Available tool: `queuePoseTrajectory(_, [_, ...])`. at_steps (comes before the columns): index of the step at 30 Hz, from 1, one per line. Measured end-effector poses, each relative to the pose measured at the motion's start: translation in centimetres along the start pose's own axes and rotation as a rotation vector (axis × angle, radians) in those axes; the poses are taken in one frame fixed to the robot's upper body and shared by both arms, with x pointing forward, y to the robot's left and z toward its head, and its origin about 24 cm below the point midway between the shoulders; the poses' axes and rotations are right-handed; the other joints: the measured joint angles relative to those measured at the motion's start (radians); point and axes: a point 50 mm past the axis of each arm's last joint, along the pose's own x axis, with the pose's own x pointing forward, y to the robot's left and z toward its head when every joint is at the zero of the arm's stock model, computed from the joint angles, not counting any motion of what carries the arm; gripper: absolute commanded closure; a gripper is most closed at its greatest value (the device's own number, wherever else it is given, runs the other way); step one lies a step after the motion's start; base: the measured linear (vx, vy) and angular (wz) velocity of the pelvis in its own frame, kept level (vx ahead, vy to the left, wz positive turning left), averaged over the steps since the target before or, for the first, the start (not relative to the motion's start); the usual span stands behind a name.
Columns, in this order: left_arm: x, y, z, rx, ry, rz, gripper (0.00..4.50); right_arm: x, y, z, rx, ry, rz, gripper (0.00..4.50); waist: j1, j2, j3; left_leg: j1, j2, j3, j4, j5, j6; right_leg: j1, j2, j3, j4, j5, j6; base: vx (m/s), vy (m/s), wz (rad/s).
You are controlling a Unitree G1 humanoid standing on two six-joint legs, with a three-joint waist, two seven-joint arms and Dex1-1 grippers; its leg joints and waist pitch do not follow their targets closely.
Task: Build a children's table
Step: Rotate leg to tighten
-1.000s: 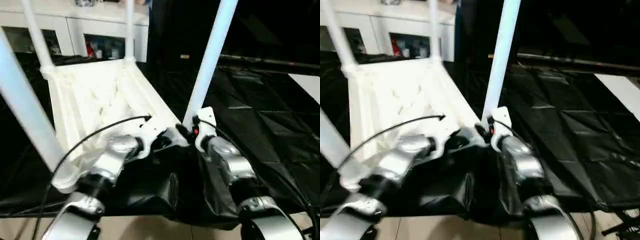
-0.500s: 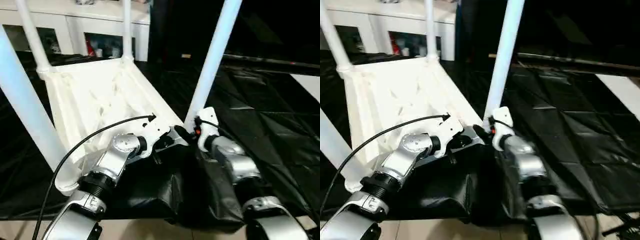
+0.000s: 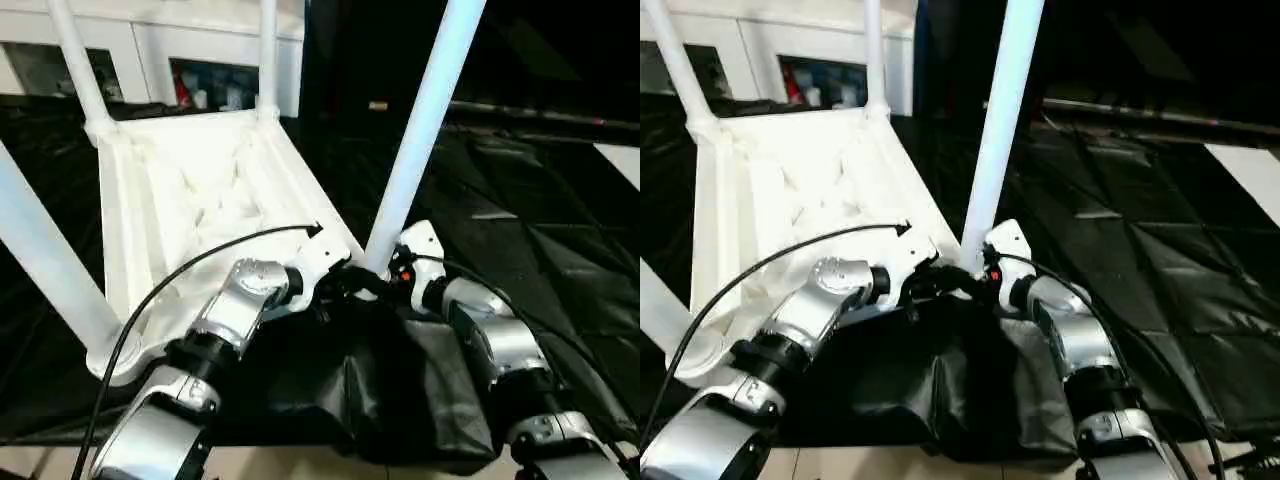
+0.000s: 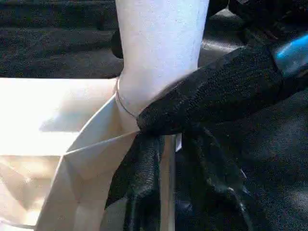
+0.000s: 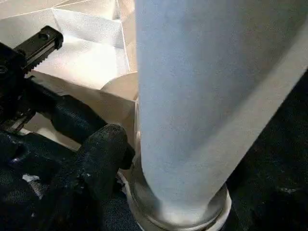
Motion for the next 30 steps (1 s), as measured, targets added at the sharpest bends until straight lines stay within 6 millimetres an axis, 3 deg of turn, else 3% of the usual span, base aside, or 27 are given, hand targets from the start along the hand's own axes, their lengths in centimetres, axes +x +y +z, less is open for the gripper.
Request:
queuePoseTrajectory(5, [-0.3,0.2,-0.1,0.03,0.012,-0.011,2.85,-0.2,0.0,0.1,-0.004,0.003,0.006,1.25,0.002,0.001,0.001,0.0,0.0,0.0,0.0,0.0,0.0,0.0,0.0,0.0,0.0,0.0,0.0,0.0,0.0,0.0])
queuePoseTrajectory(14, [-2.4,1.6,-0.4,0.091,0.073,-0.003,2.85,-0.3,0.4,0.5,-0.022,0.001,0.072,1.25,-0.009,0.004,0.008,-0.001,0.001,0.0,0.0,0.0,0.0,-0.002,0.001,0.0,0.001,0.0,-0.001,0.0,0.0,0.0])
queuePoseTrajectory(30, [-5.0,2.6,-0.3,0.107,0.114,-0.048,2.85,-0.6,0.5,0.2,-0.003,0.01,0.121,1.25,0.001,0.004,0.014,-0.01,0.001,0.002,0.01,0.002,0.002,-0.014,0.0,0.001,0.012,0.001,-0.003,0.0,0.0,0.0])
